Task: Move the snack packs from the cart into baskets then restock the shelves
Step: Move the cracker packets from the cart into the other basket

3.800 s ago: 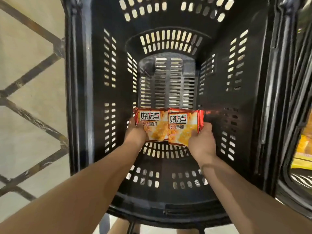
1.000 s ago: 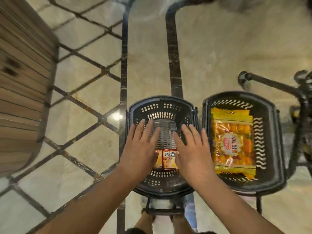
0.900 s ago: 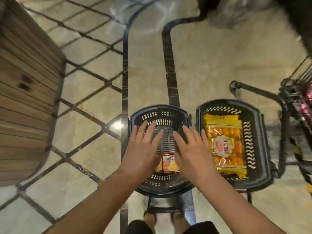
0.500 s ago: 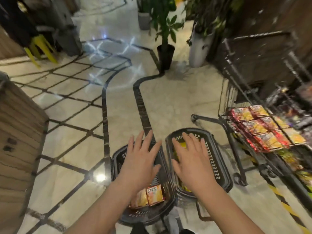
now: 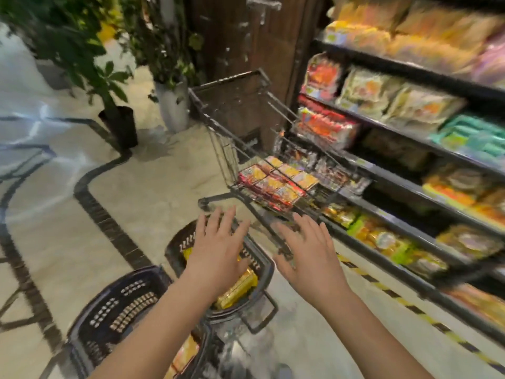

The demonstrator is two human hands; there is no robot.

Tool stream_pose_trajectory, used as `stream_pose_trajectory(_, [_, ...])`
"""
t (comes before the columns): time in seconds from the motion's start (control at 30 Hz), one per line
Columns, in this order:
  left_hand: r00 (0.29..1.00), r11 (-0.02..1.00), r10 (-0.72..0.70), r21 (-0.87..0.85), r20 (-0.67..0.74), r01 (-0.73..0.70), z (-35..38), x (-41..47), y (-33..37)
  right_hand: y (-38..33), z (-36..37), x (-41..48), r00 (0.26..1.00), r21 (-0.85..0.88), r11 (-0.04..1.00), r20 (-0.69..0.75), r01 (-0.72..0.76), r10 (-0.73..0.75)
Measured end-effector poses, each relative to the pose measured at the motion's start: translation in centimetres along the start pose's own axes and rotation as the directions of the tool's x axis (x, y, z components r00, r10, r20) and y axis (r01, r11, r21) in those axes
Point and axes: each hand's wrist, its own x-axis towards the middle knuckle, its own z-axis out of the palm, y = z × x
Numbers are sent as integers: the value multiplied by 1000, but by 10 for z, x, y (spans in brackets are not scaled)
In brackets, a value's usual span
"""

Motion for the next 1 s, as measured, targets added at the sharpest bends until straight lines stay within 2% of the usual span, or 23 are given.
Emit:
stream_pose_trajectory(0.23, [986,985,166,57,-11,-165,-14,47,121,109,-26,-33,990,76,988,-37,-132,135])
stream_pose_trajectory(0.57, [986,982,152,105,63,-158,-12,135,293,289,-52,-41,988,101,986,-66,-130,137])
stream_pose_trajectory(0.73, [994,989,93,110,57,-98,-14,174,319,333,-61,-4,997,93,994,-47,-52,56])
stream_pose_trajectory(1.0, [998,998,7,63,63,-11,11,273,311,388,-44,104,999,69,997,13,35,-36])
